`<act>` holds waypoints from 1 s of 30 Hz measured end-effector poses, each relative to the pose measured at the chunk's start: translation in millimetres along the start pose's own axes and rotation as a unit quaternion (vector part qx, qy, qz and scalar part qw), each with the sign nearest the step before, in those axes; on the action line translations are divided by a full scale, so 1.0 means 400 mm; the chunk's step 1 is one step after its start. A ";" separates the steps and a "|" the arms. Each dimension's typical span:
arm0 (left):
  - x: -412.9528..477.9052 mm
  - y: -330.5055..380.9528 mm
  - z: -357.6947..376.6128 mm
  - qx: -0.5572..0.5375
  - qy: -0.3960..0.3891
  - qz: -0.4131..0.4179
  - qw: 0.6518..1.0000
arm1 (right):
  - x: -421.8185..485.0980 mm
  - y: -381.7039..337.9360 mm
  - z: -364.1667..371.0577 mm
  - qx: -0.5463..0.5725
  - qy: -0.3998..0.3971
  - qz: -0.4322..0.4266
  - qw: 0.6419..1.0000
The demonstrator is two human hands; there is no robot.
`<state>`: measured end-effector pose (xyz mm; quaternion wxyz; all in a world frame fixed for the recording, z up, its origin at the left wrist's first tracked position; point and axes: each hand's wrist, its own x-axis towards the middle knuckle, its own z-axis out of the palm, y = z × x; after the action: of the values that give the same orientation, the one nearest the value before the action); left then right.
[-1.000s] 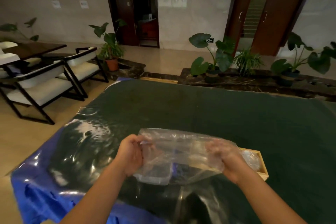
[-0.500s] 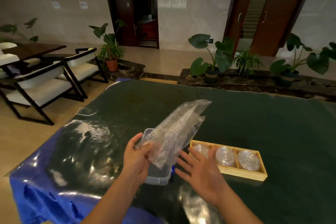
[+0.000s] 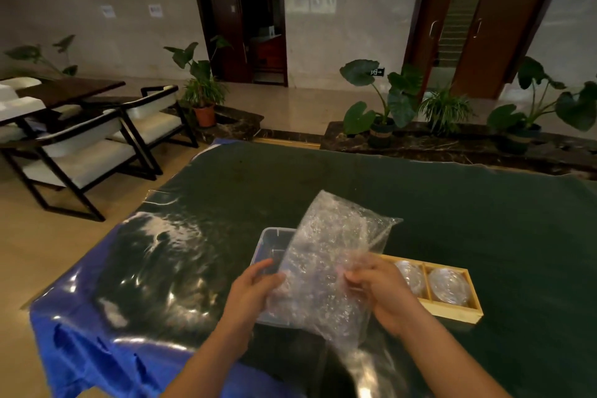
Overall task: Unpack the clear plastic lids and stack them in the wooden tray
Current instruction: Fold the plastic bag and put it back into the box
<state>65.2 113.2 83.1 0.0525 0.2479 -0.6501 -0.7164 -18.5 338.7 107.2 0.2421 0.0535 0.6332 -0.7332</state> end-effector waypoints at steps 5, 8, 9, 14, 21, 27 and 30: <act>0.018 0.081 0.027 0.120 -0.135 0.000 0.984 | -0.003 -0.021 -0.021 -0.084 -0.088 -0.011 0.992; 0.028 0.070 0.053 0.040 -0.105 -0.015 0.994 | -0.004 -0.026 -0.023 -0.066 -0.110 -0.003 0.992; 0.028 0.063 0.052 -0.010 -0.091 -0.031 0.995 | -0.003 -0.026 -0.026 -0.053 -0.082 -0.004 0.995; 0.025 0.038 0.049 -0.082 -0.096 -0.052 0.991 | 0.005 -0.002 -0.051 -0.052 0.003 -0.037 0.998; 0.029 0.078 0.076 -0.045 -0.110 -0.026 0.993 | 0.014 -0.027 -0.083 -0.011 -0.130 0.046 0.990; 0.028 0.069 0.053 0.068 -0.193 -0.028 0.979 | 0.004 -0.037 -0.097 -0.009 -0.054 -0.008 0.998; 0.030 0.057 0.047 0.052 -0.169 -0.010 0.984 | -0.002 -0.032 -0.099 -0.007 -0.055 -0.024 0.998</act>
<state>41.1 122.3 102.0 -0.0779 0.1321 -0.6833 -0.7139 -32.1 377.7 111.5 0.2598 -0.0038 0.6253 -0.7359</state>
